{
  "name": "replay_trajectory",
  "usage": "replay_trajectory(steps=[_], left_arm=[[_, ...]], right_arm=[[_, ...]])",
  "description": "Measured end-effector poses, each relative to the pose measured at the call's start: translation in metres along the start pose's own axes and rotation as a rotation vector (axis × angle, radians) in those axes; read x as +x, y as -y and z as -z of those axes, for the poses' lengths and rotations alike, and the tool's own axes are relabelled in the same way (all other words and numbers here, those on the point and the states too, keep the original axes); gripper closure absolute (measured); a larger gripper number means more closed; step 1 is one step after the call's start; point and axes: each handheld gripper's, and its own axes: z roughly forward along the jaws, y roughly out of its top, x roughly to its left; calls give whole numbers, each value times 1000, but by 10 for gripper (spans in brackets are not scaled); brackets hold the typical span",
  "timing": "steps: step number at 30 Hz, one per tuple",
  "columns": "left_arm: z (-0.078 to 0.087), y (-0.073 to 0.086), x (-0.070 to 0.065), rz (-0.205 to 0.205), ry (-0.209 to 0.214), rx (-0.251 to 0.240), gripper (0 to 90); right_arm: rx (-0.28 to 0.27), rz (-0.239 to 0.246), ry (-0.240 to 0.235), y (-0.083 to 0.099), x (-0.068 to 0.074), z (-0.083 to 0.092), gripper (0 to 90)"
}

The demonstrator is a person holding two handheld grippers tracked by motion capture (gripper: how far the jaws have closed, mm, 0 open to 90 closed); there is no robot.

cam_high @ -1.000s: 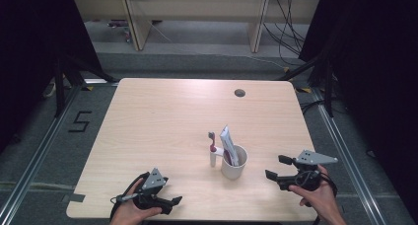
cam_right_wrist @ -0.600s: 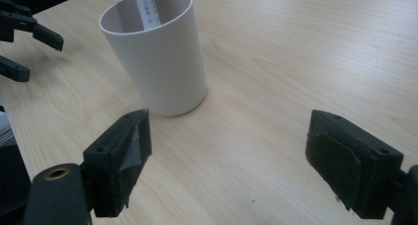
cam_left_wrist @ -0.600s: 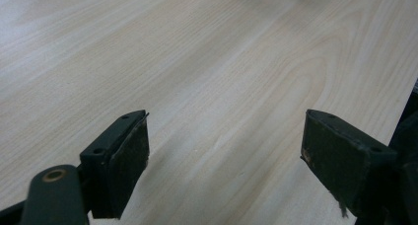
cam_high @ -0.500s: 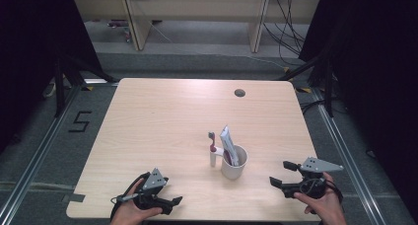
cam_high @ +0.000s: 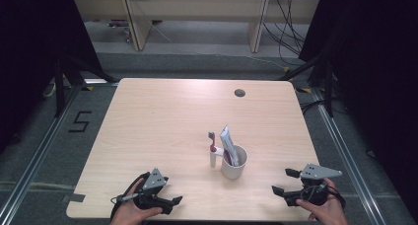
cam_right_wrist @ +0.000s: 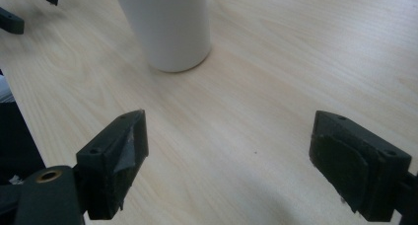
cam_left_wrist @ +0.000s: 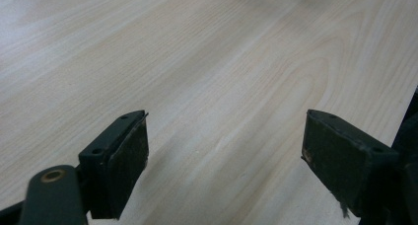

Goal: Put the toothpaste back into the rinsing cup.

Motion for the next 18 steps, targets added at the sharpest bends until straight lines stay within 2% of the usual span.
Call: replay_trajectory(steps=[1, 2, 4, 5, 6, 7, 10, 11, 14, 15, 18], left_arm=[[0, 0, 0, -1, -1, 0, 175], [0, 0, 0, -1, 0, 0, 175], [0, 0, 0, 2, 6, -5, 174], [0, 0, 0, 3, 6, -6, 174], [1, 0, 0, 2, 6, -6, 173], [1, -1, 0, 1, 5, -8, 173], [1, -1, 2, -10, -4, -10, 170], [2, -1, 1, -9, -8, -4, 169], [1, 0, 1, 1, -5, -8, 168], [1, 0, 1, -8, -8, -1, 168], [0, 0, 1, -11, -7, 1, 168]], right_arm=[[16, -33, -12, 1, 3, 0, 159], [18, -5, -8, 2, 1, 0, 159], [27, -16, 5, 4, 3, 0, 159], [29, 5, 9, 5, 1, 0, 159], [34, 5, 11, 5, 1, 0, 159], [49, -23, 1, 6, 4, -1, 159], [55, -8, -20, 8, 3, -3, 159], [70, -21, -10, 8, 6, -2, 160], [85, 7, -1, 10, 6, -2, 161], [87, 16, 0, 10, 5, -2, 160], [102, -8, -2, 11, 7, -1, 160]])
